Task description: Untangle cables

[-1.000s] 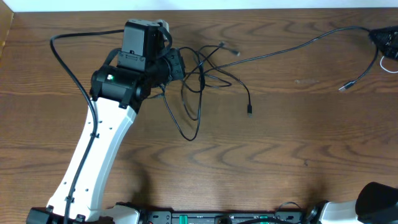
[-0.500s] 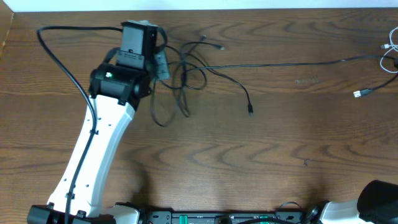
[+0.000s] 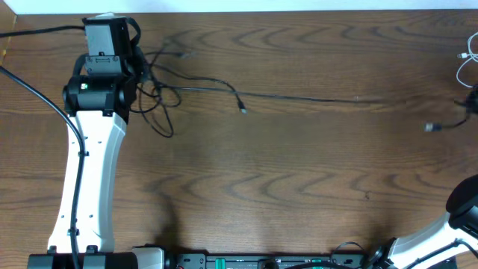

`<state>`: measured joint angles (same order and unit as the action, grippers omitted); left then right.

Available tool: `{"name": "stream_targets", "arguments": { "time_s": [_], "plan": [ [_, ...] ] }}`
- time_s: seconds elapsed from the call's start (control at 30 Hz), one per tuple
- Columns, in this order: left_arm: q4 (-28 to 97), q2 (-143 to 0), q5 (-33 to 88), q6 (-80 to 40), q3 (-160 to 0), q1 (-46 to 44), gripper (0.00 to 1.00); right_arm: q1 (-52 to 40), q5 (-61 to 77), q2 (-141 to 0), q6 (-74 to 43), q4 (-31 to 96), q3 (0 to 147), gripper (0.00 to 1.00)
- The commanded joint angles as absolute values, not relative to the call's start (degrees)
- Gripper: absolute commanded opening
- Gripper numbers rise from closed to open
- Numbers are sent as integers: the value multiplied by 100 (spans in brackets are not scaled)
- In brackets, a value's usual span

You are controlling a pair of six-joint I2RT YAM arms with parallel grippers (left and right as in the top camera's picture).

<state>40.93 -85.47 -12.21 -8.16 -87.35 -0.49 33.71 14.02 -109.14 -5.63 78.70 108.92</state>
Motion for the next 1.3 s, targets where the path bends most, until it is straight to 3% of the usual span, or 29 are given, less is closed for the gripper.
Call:
{"name": "stream_targets", "arguments": {
  "time_s": [0.0, 0.1, 0.23, 0.43, 0.63, 0.93, 1.27],
  "plan": [
    [3966, -8571, 139, -364, -8746, -104, 8, 2976, 2928, -10777, 1127, 7935, 10930, 54],
    [3857, -8571, 1476, -366, -8746, -139, 7, 2569, 3691, -10748, 1844, 7975, 10930, 83],
    [3760, -8571, 2893, -405, -8746, -137, 7, 2001, 3811, -10748, 1938, 7852, 10930, 88],
    [3190, -8571, 4856, -1094, -8748, -137, 8, 1037, 4737, -10748, 1935, 7341, 10930, 87],
    [2093, -8571, 5885, -2467, -8746, -137, 8, 60, 5951, -10748, 1935, 6604, 10930, 86],
    [1979, -8571, 5961, -3247, -8746, -137, 7, -1295, 5990, -10774, 1865, 5594, 10930, 84],
    [1280, -8571, 6307, -4423, -8746, -137, 7, -2108, 5964, -11174, 1505, 4950, 10927, 78]
  ]
}}
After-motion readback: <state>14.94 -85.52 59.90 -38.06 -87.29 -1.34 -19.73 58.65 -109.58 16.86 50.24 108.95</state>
